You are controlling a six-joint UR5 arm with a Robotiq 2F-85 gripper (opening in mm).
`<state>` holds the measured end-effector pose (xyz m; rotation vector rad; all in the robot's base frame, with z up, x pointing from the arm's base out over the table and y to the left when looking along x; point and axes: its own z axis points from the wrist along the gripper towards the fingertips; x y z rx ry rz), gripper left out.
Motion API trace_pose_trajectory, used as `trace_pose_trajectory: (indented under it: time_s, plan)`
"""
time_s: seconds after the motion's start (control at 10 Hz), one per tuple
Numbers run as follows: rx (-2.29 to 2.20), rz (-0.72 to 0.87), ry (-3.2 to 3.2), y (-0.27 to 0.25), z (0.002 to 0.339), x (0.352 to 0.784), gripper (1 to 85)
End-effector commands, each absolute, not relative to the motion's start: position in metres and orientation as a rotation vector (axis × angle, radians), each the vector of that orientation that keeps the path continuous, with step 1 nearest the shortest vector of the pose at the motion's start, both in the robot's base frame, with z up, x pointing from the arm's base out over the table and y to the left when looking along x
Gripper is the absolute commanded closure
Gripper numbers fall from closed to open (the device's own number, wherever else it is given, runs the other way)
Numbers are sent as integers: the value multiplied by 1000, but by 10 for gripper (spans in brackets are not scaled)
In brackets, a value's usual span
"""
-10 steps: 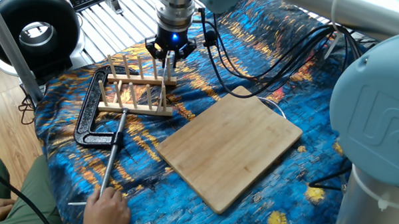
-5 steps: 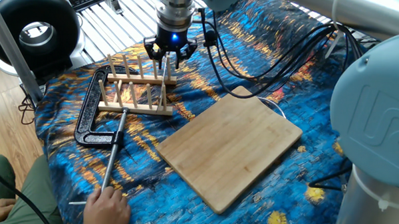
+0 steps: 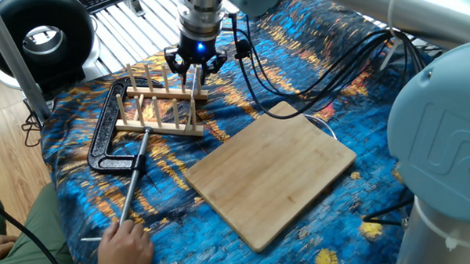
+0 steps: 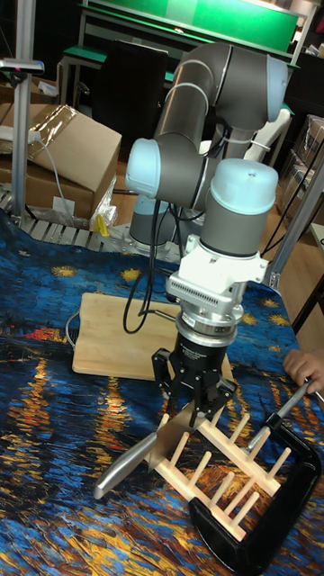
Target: Put the knife on the cutting board
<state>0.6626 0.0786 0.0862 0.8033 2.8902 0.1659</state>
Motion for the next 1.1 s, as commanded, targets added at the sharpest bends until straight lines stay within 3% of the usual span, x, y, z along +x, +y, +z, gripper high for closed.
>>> trace_pose_trajectory:
  time_s: [0.0,0.6,1.0]
  plan:
    - [816,185,2896,85,85,662,517]
    - [814,184,2888,84,85,665,823]
    - [798,141,2845,78,86,677,847]
